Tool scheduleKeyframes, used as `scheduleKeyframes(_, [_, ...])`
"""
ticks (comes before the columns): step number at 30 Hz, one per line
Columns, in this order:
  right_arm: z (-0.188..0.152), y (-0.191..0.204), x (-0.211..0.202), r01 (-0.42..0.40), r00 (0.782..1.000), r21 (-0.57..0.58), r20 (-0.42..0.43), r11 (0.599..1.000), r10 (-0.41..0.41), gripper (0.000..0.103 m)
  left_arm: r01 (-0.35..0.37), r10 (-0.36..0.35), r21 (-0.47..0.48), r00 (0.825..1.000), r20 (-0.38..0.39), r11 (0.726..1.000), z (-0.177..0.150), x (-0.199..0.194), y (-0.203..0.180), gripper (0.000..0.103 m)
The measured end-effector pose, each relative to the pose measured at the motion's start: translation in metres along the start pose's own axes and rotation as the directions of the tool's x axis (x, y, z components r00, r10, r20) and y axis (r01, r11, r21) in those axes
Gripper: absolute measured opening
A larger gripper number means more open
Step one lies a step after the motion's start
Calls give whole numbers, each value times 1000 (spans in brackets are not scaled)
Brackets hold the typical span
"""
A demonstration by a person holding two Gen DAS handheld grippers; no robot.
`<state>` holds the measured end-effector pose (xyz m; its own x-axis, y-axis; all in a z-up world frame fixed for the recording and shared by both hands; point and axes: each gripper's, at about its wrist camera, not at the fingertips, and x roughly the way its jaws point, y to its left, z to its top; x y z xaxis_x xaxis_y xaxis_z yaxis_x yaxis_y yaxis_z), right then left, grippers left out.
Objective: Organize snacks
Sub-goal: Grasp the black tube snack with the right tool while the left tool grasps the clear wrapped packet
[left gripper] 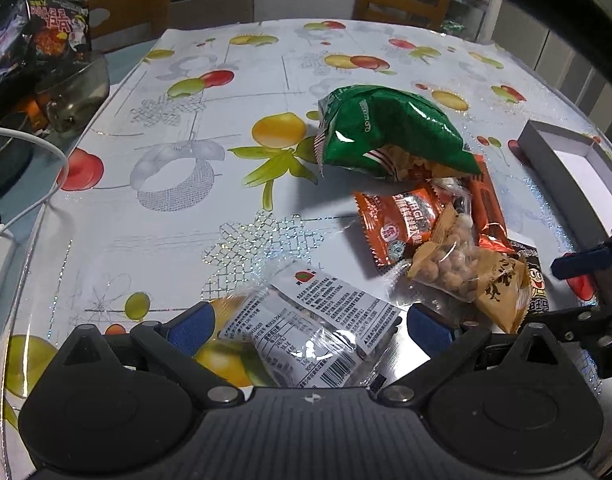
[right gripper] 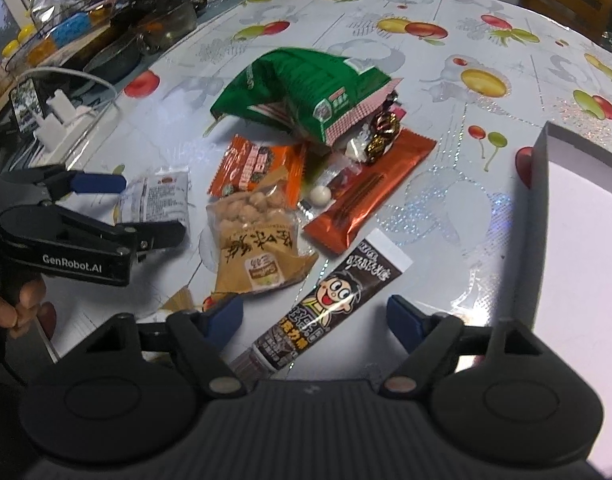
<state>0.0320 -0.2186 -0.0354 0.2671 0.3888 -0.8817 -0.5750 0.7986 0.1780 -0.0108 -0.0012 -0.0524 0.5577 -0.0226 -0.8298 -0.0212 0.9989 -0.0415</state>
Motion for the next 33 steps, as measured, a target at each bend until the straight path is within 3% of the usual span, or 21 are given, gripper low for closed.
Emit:
scheduleKeyframes(8, [-3,2,4,29,999,-9,-16,1000,-29,73,3,-4,45,1000,14,999,-1,2,-3,103])
scheduleKeyframes(16, [-6,9,3,70,998,-75,8,995,-69,56,-17,17,24,999,33,1000,2,-1,4,103])
scheduleKeyframes(24, [-6,9,3,86,996,-77,13,993,-86,49,2,-1,14,1000,-23,1000,-2,7,4,103])
scheduleKeyframes(28, [-7,7,1,97,995,-83,18,992,-96,40,21,-22,-10,1000,-22,1000,-4,10,6,103])
scheduleKeyframes(33, [-9,4,0,100,995,-78,21,992,-98,37,31,-31,8,1000,4,1000,-5,12,2,103])
